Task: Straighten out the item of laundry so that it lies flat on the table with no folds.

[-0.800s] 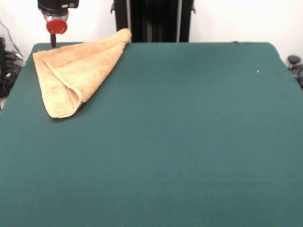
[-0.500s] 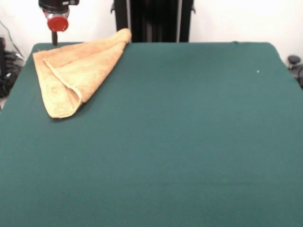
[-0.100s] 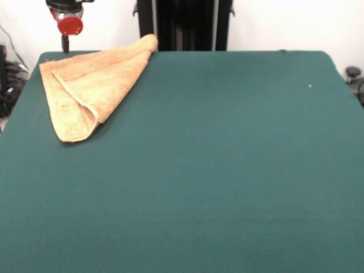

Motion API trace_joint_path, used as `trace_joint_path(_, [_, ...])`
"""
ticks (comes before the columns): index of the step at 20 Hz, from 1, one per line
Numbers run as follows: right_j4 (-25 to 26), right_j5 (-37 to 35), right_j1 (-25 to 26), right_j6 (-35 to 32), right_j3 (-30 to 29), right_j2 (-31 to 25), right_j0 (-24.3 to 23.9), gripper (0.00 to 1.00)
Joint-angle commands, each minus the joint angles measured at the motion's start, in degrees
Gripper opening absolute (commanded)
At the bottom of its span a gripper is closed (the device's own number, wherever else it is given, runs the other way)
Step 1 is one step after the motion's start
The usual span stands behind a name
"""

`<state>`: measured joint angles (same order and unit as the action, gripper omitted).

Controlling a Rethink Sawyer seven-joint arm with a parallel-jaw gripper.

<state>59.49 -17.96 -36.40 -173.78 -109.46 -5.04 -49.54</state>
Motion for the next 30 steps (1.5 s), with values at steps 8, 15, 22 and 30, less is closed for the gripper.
trace_joint_path(8, [3.71, 0.42, 0.52, 16.15, -3.15, -8.44, 0.56, 0.00])
trace_joint_path(15, [3.09, -1.09, 0.47, 18.94, -3.96, -10.93, -1.77, 0.00])
trace_joint_path(22, [3.65, -1.25, 0.36, 18.74, -4.54, -12.81, -3.23, 1.00])
trace_joint_path(30, [5.21, -0.72, 0.01, 16.50, -4.02, -12.18, -2.14, 1.00])
